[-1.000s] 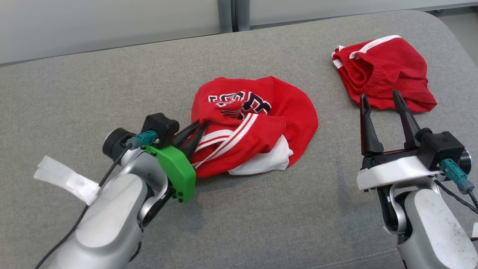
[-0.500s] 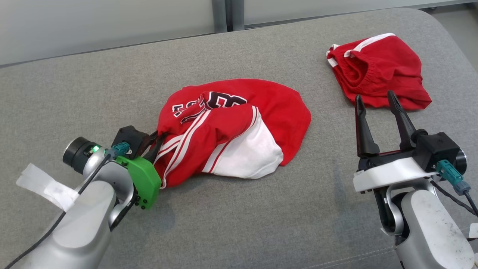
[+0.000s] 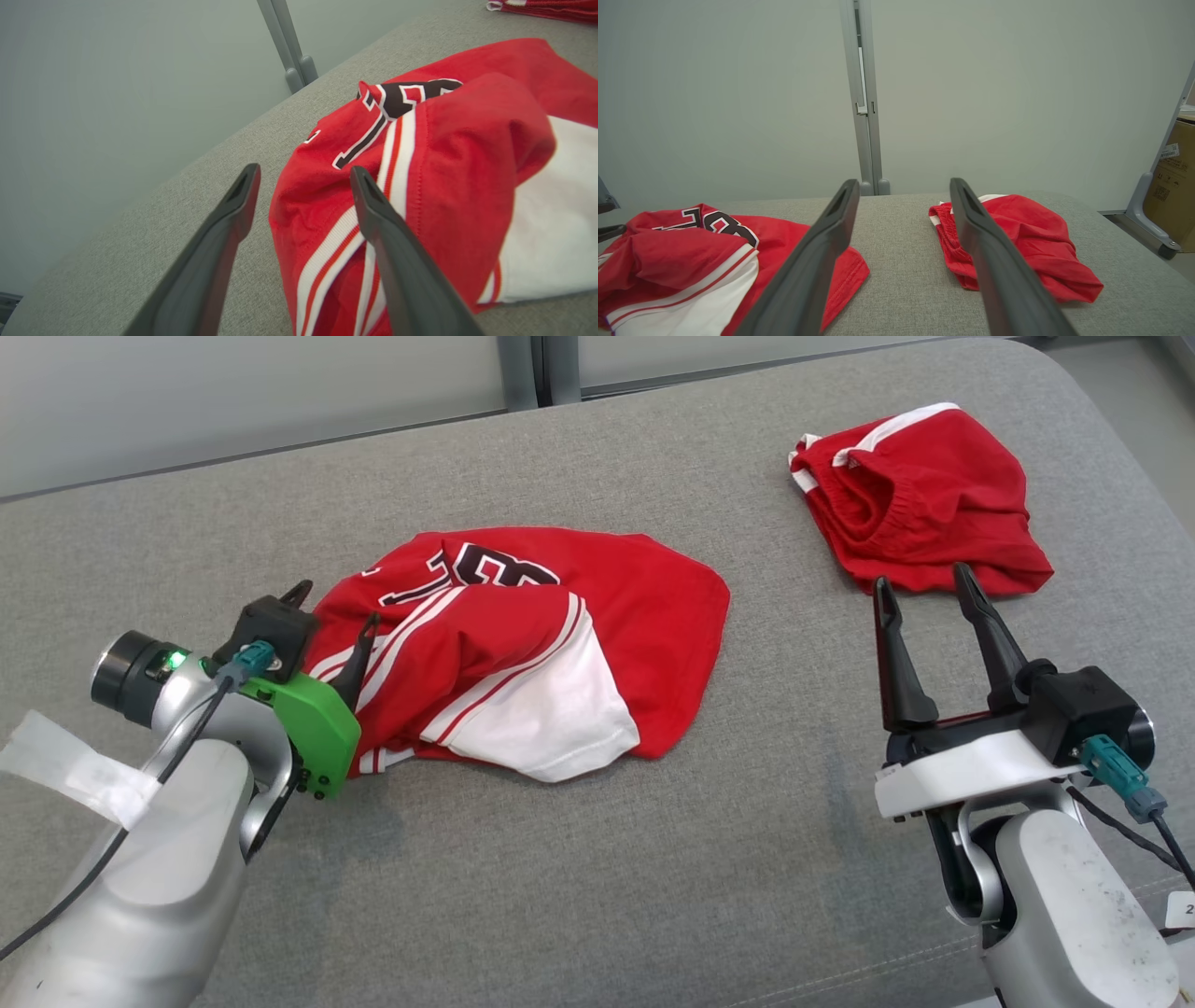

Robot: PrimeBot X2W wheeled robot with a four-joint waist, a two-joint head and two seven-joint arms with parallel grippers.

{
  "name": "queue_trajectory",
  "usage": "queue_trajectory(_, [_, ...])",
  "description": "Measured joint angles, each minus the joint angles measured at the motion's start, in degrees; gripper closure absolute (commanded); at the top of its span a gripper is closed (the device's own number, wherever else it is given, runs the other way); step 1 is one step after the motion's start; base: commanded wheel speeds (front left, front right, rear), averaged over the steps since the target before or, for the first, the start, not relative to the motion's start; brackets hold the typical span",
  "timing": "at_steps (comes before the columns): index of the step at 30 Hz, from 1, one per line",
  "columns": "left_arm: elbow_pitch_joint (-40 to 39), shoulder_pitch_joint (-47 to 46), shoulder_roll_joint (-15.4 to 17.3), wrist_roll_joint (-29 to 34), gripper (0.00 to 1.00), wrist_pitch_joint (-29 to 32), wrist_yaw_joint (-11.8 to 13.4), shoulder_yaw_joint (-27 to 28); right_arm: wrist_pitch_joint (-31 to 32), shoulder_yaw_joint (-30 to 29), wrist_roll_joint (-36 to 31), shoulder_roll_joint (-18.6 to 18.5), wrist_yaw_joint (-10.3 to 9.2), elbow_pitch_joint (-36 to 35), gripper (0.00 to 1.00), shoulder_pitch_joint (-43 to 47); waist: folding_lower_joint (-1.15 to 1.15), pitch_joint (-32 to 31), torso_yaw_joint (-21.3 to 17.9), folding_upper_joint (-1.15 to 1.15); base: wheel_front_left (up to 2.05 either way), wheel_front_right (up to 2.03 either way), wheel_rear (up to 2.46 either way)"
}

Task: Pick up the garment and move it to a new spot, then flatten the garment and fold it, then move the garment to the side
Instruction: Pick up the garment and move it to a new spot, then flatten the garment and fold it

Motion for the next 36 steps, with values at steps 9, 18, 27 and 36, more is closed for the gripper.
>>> queue_trajectory(9, [-1.4, -1.8, -4.8, -3.1, 0.00, -6.2, 4.1, 3.9, 0.0, -2.3, 0.0, -0.3, -0.49, 0.0, 0.00, 0.1, 0.00, 0.0, 1.5, 0.00, 0.00, 0.00, 0.00])
queue_trajectory(18, [-4.8, -1.1, -12.0, -2.1, 0.00, -7.1, 3.0, -1.9, 0.0, -1.0, 0.0, 0.0, -0.42, 0.4, 0.00, 0.0, 0.00, -0.6, 2.6, 0.00, 0.00, 0.00, 0.00])
queue_trajectory(27, [-0.8, 1.7, -12.0, 1.7, 0.00, -5.6, 1.2, -8.4, 0.0, 0.0, 0.0, 0.5, 0.03, 1.0, 0.00, 0.0, 0.00, -0.7, 0.3, 0.00, 0.00, 0.00, 0.00])
queue_trajectory(36, [0.4, 3.1, -13.6, 1.9, 0.00, -4.4, -0.6, -13.0, -0.1, -0.1, 0.0, 1.2, 0.02, 1.3, 0.00, 0.0, 0.00, -0.3, -2.7, 0.00, 0.00, 0.00, 0.00])
